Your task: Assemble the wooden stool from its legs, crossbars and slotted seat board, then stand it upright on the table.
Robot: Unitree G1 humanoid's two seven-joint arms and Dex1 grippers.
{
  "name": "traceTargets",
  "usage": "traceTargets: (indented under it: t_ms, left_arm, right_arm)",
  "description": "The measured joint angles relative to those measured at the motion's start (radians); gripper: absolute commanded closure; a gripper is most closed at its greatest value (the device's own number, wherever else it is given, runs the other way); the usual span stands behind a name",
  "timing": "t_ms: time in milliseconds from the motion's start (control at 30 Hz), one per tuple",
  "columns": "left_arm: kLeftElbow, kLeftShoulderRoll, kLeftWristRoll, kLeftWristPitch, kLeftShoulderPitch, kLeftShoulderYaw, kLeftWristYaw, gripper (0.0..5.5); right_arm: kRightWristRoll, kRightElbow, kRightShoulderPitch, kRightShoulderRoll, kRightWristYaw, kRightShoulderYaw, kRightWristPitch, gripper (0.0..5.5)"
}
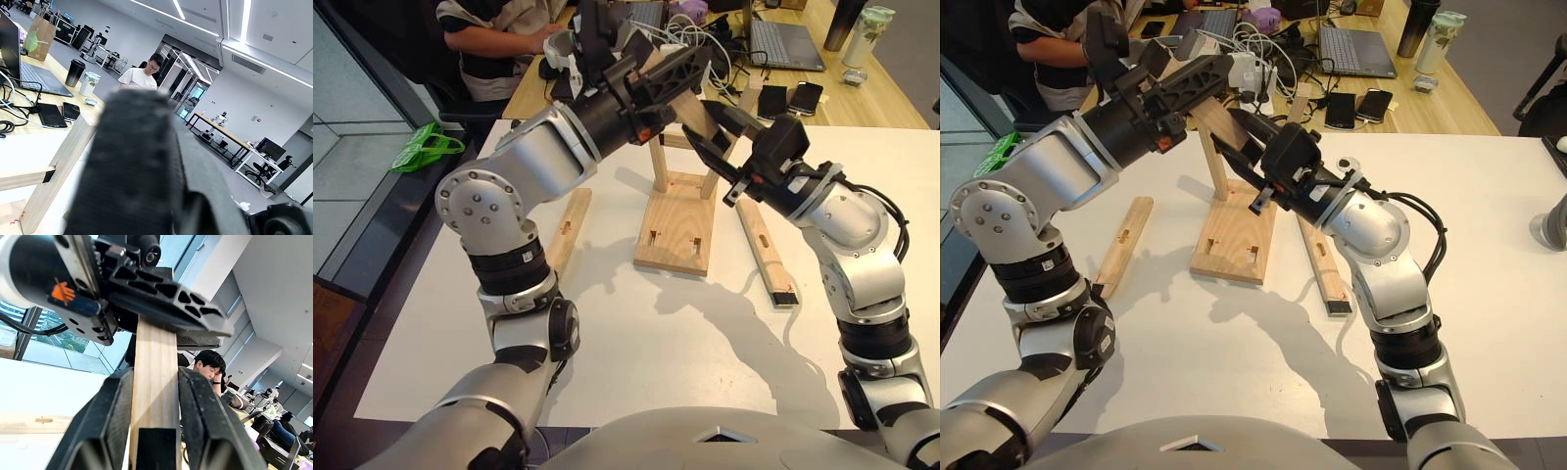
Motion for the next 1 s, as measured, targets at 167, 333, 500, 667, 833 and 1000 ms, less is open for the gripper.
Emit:
traceTargets:
  t_ms: [167, 333, 500, 667, 833, 1000]
  left_arm:
    - [-0.018, 0.030, 0.000, -0.015, 0.022, -0.029, -0.020, 5.11]
    - [-0.025, 0.062, 0.030, -0.045, 0.031, -0.060, -0.055, 5.11]
    - [-0.025, 0.098, 0.101, -0.090, 0.034, -0.061, -0.066, 5.11]
    - [-0.001, 0.162, 0.419, -0.312, 0.041, -0.058, -0.036, 5.11]
    - [0.002, 0.272, 0.779, -0.528, 0.306, -0.095, -0.036, 5.11]
    - [0.071, 0.239, 0.843, -0.609, 0.521, -0.089, -0.110, 5.11]
  right_arm:
    - [-0.005, 0.006, 0.000, 0.002, 0.006, 0.006, -0.007, 4.22]
    - [-0.025, 0.017, 0.000, 0.007, 0.005, 0.011, -0.010, 3.51]
    - [-0.053, 0.024, 0.000, 0.007, -0.017, 0.006, -0.005, 2.98]
    - [-0.061, 0.027, 0.002, 0.015, -0.041, -0.012, 0.023, 2.98]
    - [-0.012, 0.026, 0.046, 0.072, -0.107, -0.059, 0.115, 2.98]
    - [0.145, 0.017, 0.101, 0.202, -0.223, -0.153, 0.300, 2.98]
